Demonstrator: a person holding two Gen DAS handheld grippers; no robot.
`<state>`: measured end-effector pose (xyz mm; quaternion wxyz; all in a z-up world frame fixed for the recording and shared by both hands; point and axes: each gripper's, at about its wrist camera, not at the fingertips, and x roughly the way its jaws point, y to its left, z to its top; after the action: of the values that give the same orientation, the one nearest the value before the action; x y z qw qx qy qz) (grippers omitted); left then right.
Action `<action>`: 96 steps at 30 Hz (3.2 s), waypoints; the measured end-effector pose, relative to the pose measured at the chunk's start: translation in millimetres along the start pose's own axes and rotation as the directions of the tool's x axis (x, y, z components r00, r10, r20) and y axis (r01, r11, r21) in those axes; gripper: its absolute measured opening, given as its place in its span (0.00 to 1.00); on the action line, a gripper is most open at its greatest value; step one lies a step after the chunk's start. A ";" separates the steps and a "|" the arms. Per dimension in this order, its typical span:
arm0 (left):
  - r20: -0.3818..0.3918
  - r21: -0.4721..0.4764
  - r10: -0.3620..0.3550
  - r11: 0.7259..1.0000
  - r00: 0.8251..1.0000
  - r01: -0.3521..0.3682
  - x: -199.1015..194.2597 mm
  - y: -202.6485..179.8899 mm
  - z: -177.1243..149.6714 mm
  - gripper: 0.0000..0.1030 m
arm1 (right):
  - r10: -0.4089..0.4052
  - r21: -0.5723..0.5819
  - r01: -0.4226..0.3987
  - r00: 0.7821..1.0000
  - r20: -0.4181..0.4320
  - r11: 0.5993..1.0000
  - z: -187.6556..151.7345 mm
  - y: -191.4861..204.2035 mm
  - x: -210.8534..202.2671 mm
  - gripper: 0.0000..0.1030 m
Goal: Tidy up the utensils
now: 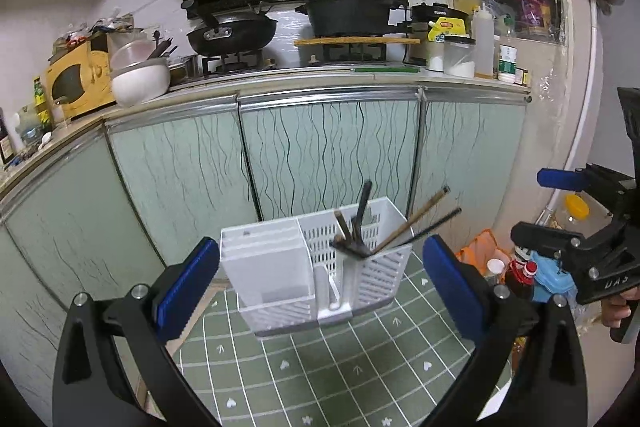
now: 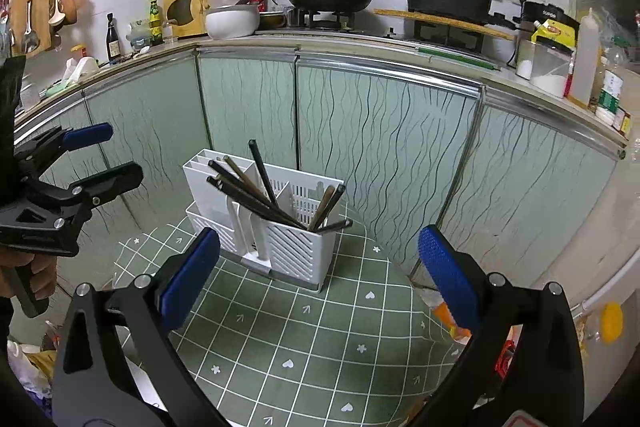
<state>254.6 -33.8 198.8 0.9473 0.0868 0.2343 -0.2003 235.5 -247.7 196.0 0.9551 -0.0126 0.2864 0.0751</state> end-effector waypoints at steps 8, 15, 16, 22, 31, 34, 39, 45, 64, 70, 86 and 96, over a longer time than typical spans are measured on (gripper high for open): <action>-0.002 -0.024 0.037 0.999 0.999 -0.037 -26.4 -3.2 -41.5 0.96 | -0.028 0.000 0.028 0.999 0.018 1.000 -33.0 11.5 -19.3 0.92; -0.001 -0.047 0.066 0.997 0.998 -0.066 -46.8 -6.6 -76.7 0.96 | -0.066 0.002 0.066 0.997 0.025 0.998 -67.5 21.3 -36.0 0.92; 0.001 -0.051 0.071 0.996 0.997 -0.071 -49.8 -6.6 -81.8 0.96 | -0.071 0.001 0.071 0.997 0.029 0.997 -72.7 22.8 -38.8 0.92; 0.003 -0.066 0.111 0.992 0.994 -0.111 -62.1 -8.8 -113.7 0.96 | -0.090 0.005 0.090 0.995 0.033 0.996 -102.3 29.9 -48.5 0.92; -0.026 -0.117 0.123 0.985 0.992 -0.125 -74.4 -14.6 -160.7 0.96 | -0.113 0.020 0.112 0.994 0.008 0.993 -156.5 43.8 -46.3 0.92; -0.027 -0.123 0.128 0.984 0.991 -0.131 -77.1 -17.5 -174.5 0.96 | -0.118 0.018 0.118 0.993 0.003 0.993 -172.2 48.8 -45.7 0.92; -0.046 -0.114 0.143 0.982 0.989 -0.148 -76.9 -25.2 -199.2 0.96 | -0.112 0.019 0.112 0.994 -0.009 0.994 -196.6 57.0 -46.2 0.92; -0.065 -0.134 0.131 0.981 0.989 -0.139 -78.5 -34.3 -225.6 0.96 | -0.108 0.027 0.108 0.994 -0.022 0.994 -227.6 71.3 -48.3 0.92; -0.061 -0.109 0.164 0.979 0.985 -0.170 -84.2 -42.7 -261.5 0.96 | -0.091 0.049 0.093 0.995 -0.026 0.995 -252.4 73.5 -50.2 0.92; -0.053 -0.089 0.174 0.980 0.983 -0.178 -87.9 -44.3 -254.7 0.96 | -0.109 0.042 0.110 0.994 -0.016 0.993 -246.0 71.2 -52.0 0.92; -0.058 -0.097 0.196 0.975 0.979 -0.201 -89.5 -43.2 -249.3 0.96 | -0.136 0.047 0.136 0.991 -0.003 0.990 -238.3 67.6 -55.0 0.92; -0.067 -0.110 0.175 0.977 0.982 -0.181 -90.5 -41.1 -247.6 0.96 | -0.154 0.045 0.154 0.988 0.005 0.987 -235.7 65.9 -58.6 0.92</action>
<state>62.8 23.7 22.5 0.9578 0.0581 0.2637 -0.0983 48.7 -206.3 32.5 0.9592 -0.0130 0.2823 -0.0053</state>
